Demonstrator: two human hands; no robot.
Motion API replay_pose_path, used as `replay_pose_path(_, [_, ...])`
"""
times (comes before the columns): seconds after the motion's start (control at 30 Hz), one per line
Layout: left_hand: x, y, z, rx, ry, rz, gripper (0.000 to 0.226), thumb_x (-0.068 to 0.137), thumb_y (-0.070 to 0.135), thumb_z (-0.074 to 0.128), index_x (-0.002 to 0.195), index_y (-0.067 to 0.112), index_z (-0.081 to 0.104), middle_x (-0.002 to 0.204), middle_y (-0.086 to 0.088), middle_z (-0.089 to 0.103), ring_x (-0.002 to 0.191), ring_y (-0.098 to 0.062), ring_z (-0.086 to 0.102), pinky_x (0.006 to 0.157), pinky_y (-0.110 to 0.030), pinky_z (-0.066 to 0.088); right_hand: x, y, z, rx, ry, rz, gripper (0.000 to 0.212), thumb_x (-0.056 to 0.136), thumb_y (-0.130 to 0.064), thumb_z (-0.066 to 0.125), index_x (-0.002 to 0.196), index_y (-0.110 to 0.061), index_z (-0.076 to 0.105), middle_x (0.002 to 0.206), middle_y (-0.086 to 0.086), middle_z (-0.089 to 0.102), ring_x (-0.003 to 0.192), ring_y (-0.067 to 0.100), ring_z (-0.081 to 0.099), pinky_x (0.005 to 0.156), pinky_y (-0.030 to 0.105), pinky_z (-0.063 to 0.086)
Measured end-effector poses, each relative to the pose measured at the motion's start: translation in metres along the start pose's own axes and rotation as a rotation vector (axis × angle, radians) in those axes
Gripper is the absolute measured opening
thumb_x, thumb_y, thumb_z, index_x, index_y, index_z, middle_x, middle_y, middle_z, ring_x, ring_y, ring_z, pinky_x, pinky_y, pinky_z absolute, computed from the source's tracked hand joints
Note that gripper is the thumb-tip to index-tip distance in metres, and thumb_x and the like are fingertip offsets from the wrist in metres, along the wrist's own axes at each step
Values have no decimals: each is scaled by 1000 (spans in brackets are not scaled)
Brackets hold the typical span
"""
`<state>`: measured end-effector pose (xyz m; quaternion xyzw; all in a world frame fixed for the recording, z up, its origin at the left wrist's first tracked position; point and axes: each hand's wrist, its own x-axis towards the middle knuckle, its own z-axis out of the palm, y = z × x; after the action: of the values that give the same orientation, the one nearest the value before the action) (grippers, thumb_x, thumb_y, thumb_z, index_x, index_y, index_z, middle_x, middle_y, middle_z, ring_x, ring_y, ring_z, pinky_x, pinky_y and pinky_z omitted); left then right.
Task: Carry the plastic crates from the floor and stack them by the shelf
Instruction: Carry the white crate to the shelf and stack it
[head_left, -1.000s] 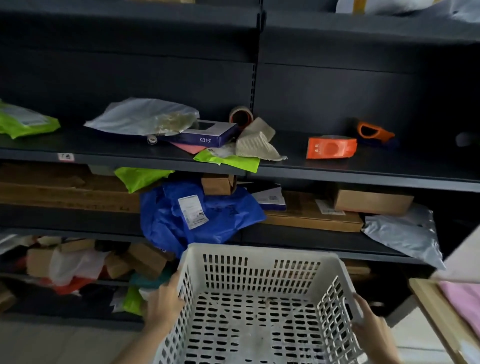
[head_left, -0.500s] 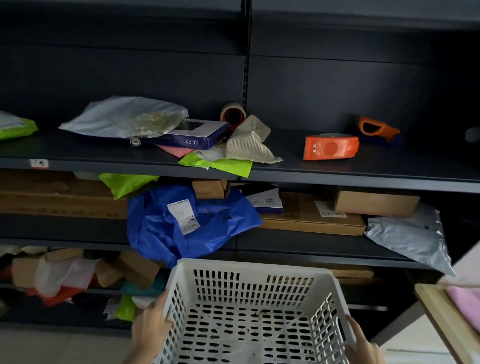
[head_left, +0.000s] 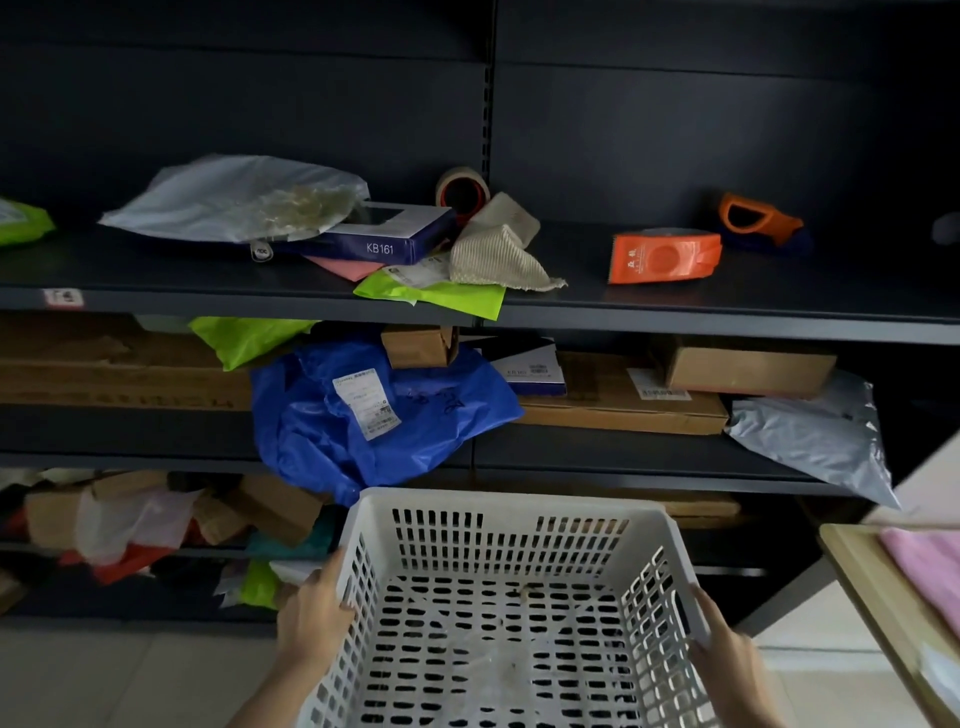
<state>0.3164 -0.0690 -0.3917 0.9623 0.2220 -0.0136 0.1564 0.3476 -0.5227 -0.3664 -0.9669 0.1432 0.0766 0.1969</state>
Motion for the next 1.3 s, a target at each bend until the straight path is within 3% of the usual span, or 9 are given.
replay_pose_path(0.27, [0, -5, -4, 40, 16, 52, 84, 77, 19, 69, 149, 27, 28, 105, -1, 69, 82, -19, 70, 59, -29, 56, -1, 2, 1, -18, -22, -12, 74, 86, -15, 58, 148, -29, 21, 97, 16, 72, 79, 24, 70, 68, 29, 53])
replay_pose_path(0.43, [2, -7, -10, 112, 4, 73, 73, 77, 25, 67, 140, 27, 32, 95, 2, 68, 76, -18, 69, 62, -34, 59, -3, 2, -3, -79, -41, -58, 76, 84, -14, 61, 148, -24, 19, 99, 14, 71, 84, 25, 70, 61, 27, 44])
replay_pose_path(0.63, [-2, -2, -17, 152, -9, 96, 64, 83, 25, 60, 141, 27, 32, 91, 1, 68, 77, -19, 69, 64, -32, 57, -6, 4, -4, -114, -62, -59, 77, 85, -13, 60, 148, -24, 17, 95, 11, 71, 63, 16, 63, 55, 26, 53])
replay_pose_path(0.7, [-3, 0, -16, 150, -16, 99, 64, 85, 24, 59, 142, 27, 30, 89, 2, 68, 77, -18, 68, 64, -31, 57, -7, 3, -7, -118, -59, -60, 76, 86, -13, 58, 148, -24, 16, 95, 10, 70, 60, 17, 56, 51, 23, 44])
replay_pose_path(0.83, [-4, 4, -17, 171, -36, 84, 63, 86, 24, 58, 143, 26, 30, 90, 1, 69, 80, -19, 69, 63, -31, 55, -7, 2, -9, -168, -72, -57, 75, 88, -18, 57, 148, -25, 14, 97, 8, 70, 63, 18, 56, 56, 26, 50])
replay_pose_path(0.9, [-2, 7, -20, 191, -37, 84, 59, 86, 25, 57, 141, 26, 34, 96, 1, 69, 85, -19, 69, 64, -31, 55, -6, 1, -11, -195, -84, -54, 72, 88, -20, 55, 147, -26, 14, 97, 8, 69, 66, 21, 56, 57, 27, 45])
replay_pose_path(1.07, [0, 16, -29, 190, -112, 57, 46, 89, 30, 56, 131, 21, 40, 106, -3, 67, 94, -23, 67, 63, -32, 48, 6, -2, -18, -221, -138, -79, 55, 91, -16, 42, 141, -21, 19, 81, 3, 61, 71, 26, 62, 59, 34, 46])
replay_pose_path(1.2, [4, 24, -38, 194, -215, 40, 37, 90, 28, 52, 125, 19, 42, 108, -6, 65, 95, -24, 65, 64, -30, 44, 18, -10, -32, -350, -222, -140, 50, 93, -18, 37, 140, -17, 19, 104, 6, 67, 83, 23, 66, 63, 32, 48])
replay_pose_path(1.3, [4, 30, -48, 201, -238, 23, 37, 87, 29, 53, 123, 24, 51, 117, -3, 62, 105, -21, 62, 76, -31, 49, 24, -24, -50, -462, -331, -169, 50, 94, -13, 34, 143, -14, 23, 125, 9, 59, 104, 26, 63, 73, 34, 50])
